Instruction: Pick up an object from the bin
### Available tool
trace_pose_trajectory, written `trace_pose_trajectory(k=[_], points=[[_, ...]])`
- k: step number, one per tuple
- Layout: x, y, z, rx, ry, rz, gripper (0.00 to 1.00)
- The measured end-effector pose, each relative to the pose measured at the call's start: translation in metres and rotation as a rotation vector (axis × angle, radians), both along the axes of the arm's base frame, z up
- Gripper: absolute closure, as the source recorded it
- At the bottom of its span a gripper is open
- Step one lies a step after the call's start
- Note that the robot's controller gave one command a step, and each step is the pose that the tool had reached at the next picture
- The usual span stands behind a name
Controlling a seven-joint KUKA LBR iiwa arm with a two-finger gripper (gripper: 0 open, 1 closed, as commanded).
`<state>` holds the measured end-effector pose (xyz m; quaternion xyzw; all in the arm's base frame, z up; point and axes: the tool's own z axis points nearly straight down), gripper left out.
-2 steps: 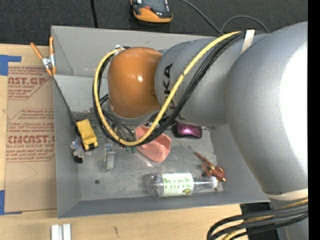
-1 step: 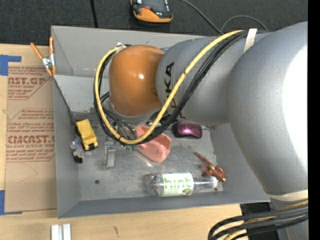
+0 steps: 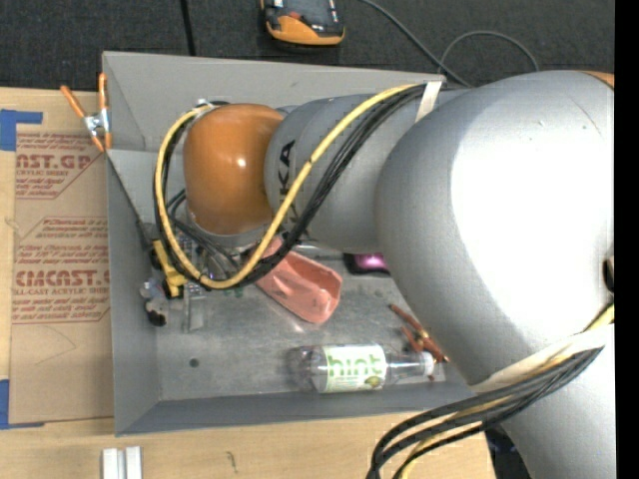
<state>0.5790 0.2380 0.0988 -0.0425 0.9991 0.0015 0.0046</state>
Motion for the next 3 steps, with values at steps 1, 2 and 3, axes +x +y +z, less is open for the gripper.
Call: trace_pose_trajectory(k=[1,2,3], points=[[0.003,0.006,0.013,-0.002,0.010,-0.084,0.00],[0.007,0.007,0.026,0.000,0.007,-0.169,0.00],[0.007,0.008,-0.025,0.005,-0.005,-0.374,0.00]])
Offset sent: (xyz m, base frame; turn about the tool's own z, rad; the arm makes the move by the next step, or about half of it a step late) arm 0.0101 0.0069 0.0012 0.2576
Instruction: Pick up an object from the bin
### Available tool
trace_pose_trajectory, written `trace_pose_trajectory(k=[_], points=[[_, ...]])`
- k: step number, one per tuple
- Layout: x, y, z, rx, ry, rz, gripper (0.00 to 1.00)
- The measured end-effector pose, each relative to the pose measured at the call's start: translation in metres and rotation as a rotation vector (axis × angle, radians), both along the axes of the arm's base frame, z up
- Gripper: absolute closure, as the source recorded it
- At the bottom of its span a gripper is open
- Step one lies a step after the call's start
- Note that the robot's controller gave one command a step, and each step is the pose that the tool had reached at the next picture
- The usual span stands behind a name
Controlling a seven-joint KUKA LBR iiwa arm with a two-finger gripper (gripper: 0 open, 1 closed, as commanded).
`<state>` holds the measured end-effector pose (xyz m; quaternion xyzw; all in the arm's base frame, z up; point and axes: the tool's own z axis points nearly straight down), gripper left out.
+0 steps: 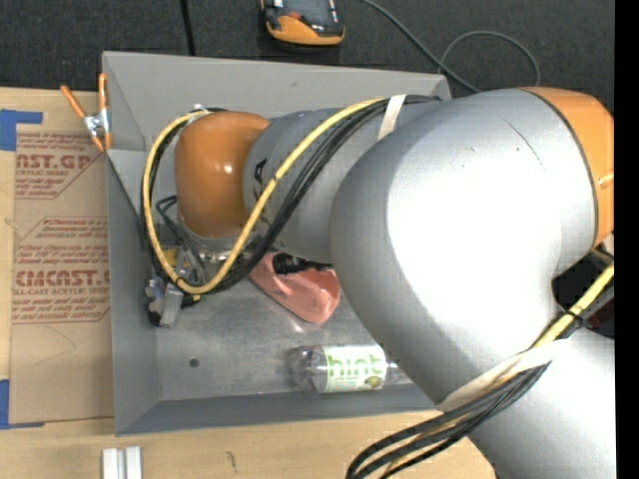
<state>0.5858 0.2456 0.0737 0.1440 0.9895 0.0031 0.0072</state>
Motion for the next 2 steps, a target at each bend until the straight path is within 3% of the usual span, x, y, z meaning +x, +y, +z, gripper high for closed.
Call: trace_pose_trajectory(k=[1,2], points=[[0.0134,-0.0002,0.0040,-0.001,-0.004,0.195,1.00],[0.0133,-0.0003,0.0040,-0.001,-0.004,0.194,1.00]])
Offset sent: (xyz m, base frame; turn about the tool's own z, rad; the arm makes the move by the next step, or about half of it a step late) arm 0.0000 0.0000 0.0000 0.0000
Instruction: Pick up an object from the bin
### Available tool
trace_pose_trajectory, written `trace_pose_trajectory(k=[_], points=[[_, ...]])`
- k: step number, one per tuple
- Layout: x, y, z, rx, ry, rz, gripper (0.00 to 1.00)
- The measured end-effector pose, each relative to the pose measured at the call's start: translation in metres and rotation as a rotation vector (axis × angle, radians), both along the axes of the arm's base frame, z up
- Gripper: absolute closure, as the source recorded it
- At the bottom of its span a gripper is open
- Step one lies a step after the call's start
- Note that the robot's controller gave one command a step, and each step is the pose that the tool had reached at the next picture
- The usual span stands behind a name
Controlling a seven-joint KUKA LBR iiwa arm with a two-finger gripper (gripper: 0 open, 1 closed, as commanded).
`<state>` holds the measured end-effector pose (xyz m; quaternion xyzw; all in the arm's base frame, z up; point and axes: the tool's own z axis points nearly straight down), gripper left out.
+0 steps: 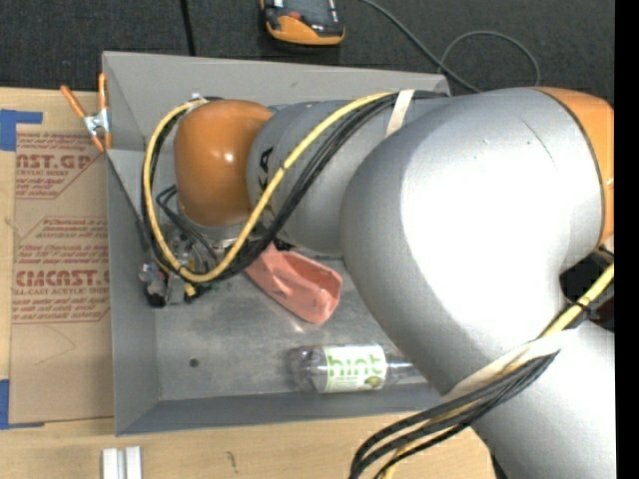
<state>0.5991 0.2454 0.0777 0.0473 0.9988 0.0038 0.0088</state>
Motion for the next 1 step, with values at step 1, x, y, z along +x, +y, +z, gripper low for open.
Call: trace_pose_trajectory(k=[1], points=[[-0.0006,0.0006,0.1057,-0.006,0.019,0.001,1.00]])
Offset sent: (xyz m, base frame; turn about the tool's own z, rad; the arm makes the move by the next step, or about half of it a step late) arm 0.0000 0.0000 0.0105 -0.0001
